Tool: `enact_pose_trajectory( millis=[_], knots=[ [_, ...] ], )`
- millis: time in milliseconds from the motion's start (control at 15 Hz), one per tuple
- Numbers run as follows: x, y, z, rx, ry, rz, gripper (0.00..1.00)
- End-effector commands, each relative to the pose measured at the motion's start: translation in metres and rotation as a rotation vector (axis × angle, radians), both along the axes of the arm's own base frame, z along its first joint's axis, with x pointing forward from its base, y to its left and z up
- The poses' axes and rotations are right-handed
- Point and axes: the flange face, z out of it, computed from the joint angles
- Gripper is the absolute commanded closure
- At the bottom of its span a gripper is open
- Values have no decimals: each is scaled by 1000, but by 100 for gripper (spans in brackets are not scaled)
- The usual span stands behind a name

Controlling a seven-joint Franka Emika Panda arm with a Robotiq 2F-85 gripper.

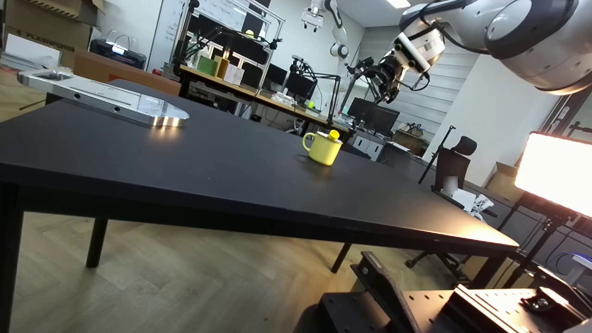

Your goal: Pick the object and put it in the cup

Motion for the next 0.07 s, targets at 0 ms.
enact_pose_trajectory(
  millis=[0],
  knots=[
    [-1,-4,4,-2,-4,0,0]
  ],
)
